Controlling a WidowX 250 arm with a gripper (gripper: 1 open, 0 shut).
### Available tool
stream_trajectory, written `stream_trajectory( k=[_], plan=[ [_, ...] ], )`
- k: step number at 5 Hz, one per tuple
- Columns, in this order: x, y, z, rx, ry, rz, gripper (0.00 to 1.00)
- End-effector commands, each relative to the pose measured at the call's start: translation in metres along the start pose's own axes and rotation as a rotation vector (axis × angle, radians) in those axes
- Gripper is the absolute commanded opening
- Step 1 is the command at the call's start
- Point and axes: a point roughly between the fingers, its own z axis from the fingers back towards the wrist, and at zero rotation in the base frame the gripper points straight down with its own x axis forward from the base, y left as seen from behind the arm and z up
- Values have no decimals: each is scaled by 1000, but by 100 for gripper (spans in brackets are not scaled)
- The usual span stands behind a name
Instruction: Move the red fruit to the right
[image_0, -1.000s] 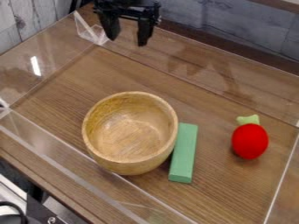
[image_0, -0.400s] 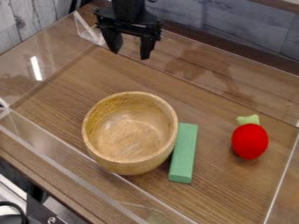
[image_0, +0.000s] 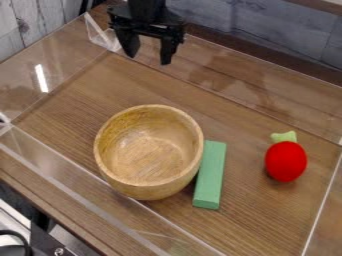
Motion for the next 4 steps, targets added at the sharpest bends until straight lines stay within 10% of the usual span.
stream_trajectory(
  k=[1, 4],
  plan=[
    [23, -2, 27, 32, -91, 98, 100],
    [12, -7, 0, 42, -92, 90, 100]
  ],
)
